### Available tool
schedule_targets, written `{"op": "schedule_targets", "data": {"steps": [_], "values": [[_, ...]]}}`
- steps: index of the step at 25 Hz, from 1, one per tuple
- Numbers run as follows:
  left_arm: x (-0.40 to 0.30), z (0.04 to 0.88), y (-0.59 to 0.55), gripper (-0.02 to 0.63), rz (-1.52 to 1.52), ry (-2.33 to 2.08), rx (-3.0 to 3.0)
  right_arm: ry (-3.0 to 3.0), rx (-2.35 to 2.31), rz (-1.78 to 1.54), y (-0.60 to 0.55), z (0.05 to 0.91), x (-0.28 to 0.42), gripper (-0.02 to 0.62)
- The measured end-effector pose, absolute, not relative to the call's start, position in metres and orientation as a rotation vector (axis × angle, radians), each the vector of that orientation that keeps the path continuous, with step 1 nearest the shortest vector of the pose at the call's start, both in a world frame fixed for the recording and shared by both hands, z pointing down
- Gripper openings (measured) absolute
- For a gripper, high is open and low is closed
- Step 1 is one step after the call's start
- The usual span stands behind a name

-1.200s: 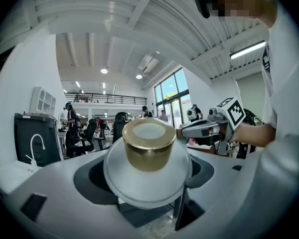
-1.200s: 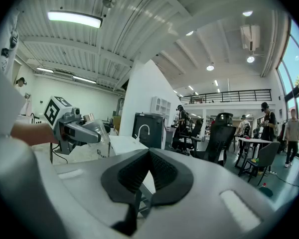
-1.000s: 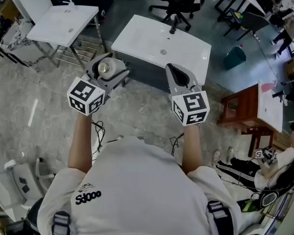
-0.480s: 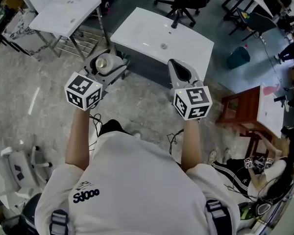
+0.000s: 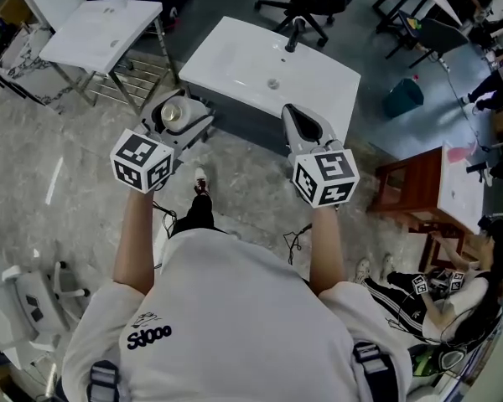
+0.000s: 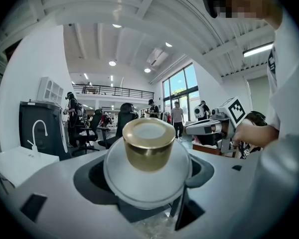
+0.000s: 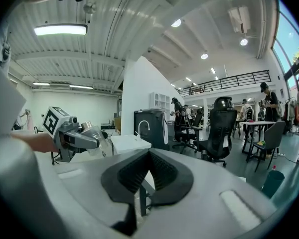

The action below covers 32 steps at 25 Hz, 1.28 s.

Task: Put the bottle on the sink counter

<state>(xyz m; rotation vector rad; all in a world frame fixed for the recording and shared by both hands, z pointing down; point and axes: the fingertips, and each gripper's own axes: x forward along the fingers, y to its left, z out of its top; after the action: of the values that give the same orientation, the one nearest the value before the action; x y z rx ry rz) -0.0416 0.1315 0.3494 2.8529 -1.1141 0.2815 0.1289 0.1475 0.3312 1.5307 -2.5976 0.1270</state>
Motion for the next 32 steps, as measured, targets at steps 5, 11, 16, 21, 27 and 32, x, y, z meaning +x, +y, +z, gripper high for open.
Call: {"op": "schedule_targets", "data": {"steps": [5,11,16,21,27,32], "values": [[-0.045,0.356,0.097,0.342,0.28,-1.095,2.861,-2.571,1.526,0.124,0.117,0.338,0.124,0.01],[-0.061,0.358,0.038,0.342,0.295,-1.085,2.87,-2.555,1.551,0.121,0.06,0.337,0.11,0.011],[-0.072,0.353,-0.008,0.342,0.298,-1.062,2.879,-2.549,1.574,0.122,0.018,0.329,0.097,0.011],[-0.078,0.353,-0.041,0.342,0.296,-1.034,2.882,-2.526,1.588,0.132,-0.012,0.331,0.09,0.01],[-0.086,0.365,-0.073,0.342,0.323,-0.984,2.868,-2.472,1.612,0.161,-0.036,0.342,0.084,0.011],[-0.087,0.371,-0.095,0.342,0.327,-0.945,2.855,-2.436,1.641,0.192,-0.048,0.348,0.083,0.011]]}}
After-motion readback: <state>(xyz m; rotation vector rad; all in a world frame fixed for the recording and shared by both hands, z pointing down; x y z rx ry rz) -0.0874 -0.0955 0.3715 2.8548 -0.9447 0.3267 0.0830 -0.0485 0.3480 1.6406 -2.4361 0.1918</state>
